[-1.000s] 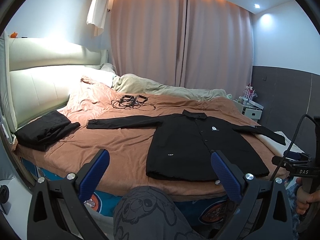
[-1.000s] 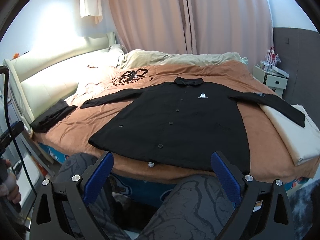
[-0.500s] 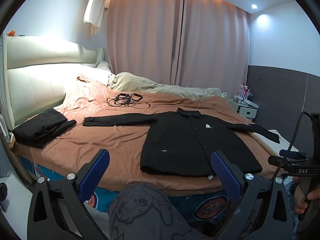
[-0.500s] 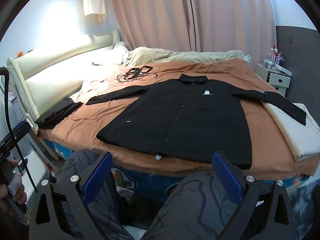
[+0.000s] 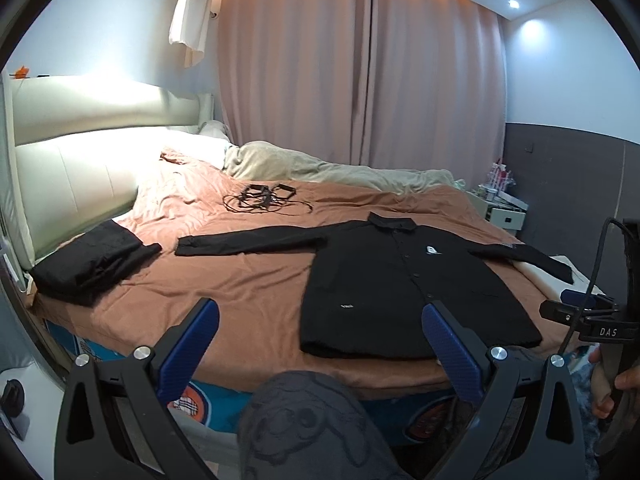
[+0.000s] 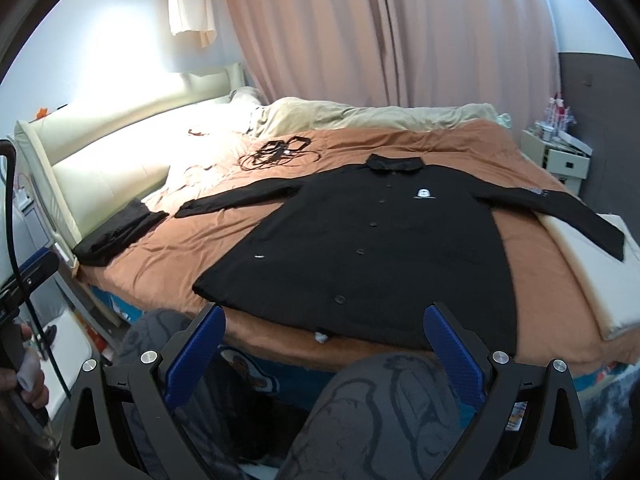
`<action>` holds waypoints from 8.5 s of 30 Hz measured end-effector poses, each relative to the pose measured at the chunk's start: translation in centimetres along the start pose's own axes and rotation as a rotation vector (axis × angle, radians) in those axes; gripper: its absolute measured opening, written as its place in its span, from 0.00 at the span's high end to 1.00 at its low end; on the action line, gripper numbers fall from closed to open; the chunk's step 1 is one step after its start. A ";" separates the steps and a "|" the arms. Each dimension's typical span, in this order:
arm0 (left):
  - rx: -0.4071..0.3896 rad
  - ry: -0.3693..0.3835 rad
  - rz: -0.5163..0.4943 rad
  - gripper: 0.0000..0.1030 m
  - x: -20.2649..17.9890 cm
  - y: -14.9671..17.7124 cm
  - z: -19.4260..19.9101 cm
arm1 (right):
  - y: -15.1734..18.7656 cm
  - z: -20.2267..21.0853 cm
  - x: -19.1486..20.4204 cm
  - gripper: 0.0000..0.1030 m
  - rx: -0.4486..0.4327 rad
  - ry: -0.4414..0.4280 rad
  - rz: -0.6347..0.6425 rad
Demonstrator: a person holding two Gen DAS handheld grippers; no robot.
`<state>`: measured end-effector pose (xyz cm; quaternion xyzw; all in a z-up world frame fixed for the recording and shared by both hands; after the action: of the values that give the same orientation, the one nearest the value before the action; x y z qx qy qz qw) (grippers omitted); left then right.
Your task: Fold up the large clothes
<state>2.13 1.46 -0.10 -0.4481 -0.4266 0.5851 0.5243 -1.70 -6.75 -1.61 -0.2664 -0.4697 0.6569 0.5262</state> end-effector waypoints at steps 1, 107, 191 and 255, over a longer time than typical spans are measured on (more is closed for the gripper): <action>0.005 -0.003 0.007 0.00 0.4 -0.1 -0.4 | -0.1 -0.4 0.1 0.03 -0.002 -0.008 -0.001; 0.097 -0.288 0.289 0.93 27.6 -15.5 -47.7 | -11.2 -55.9 0.1 0.37 0.341 -0.217 -0.391; 0.320 0.133 0.107 0.02 -7.3 -3.2 -52.0 | -7.0 -35.7 -33.1 0.55 0.077 0.268 -0.990; 0.378 0.073 0.314 0.10 -3.5 2.3 -55.8 | -2.3 -22.7 -45.5 0.52 -0.373 0.560 -1.290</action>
<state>56.01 -0.62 -15.20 -0.4236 -0.2155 0.7123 0.5164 32.38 -41.92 -15.55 -0.1800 -0.4851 0.0322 0.8551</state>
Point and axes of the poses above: each gripper's, at about its wrist camera, not at the fingertips, and z roughly against the way its jaws point, x to its left, y to its underside, the point moved 3 cm from there along -z, roughly the way its jaws point, and after that the axes turned 8 degrees about -x, right-handed, at the moved point
